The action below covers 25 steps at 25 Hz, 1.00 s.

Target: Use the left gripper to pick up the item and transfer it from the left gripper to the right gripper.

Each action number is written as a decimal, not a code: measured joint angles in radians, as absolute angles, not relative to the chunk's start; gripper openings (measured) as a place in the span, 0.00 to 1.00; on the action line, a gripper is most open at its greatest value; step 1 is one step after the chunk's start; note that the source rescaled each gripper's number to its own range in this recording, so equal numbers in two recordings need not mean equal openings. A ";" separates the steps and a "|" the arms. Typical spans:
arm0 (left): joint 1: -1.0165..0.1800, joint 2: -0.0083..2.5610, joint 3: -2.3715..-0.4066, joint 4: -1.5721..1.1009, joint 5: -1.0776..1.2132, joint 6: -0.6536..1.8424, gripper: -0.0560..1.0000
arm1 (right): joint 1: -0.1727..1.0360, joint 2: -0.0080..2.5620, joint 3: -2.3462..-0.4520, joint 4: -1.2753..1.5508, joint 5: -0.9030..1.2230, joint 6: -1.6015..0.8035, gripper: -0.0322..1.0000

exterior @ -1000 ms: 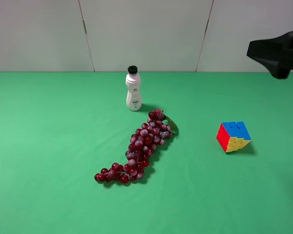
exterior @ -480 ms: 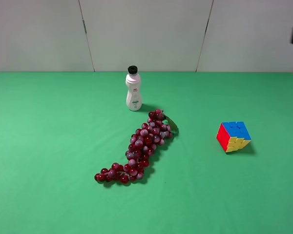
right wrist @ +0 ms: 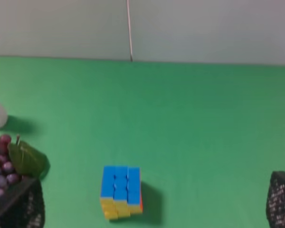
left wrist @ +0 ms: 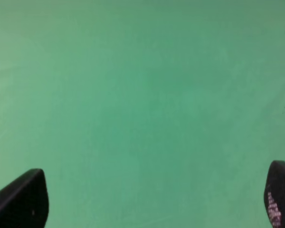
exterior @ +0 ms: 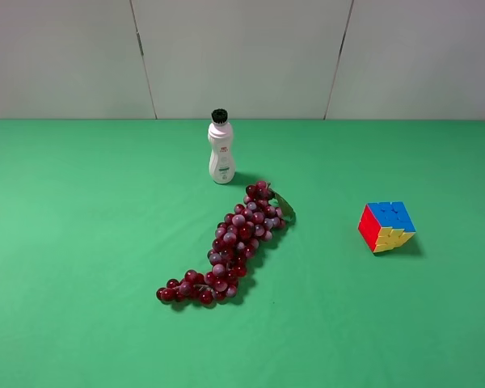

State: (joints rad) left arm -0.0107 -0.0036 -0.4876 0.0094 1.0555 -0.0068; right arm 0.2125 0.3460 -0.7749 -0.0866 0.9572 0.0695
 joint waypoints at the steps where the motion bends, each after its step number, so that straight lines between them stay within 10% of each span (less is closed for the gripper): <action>1: -0.011 -0.004 -0.488 0.009 1.055 -0.007 0.77 | 0.213 0.320 -0.775 -0.087 0.982 0.076 1.00; 25: -0.011 -0.004 -0.488 0.010 1.055 -0.007 0.77 | 0.213 -0.006 -0.517 -0.036 1.053 0.069 1.00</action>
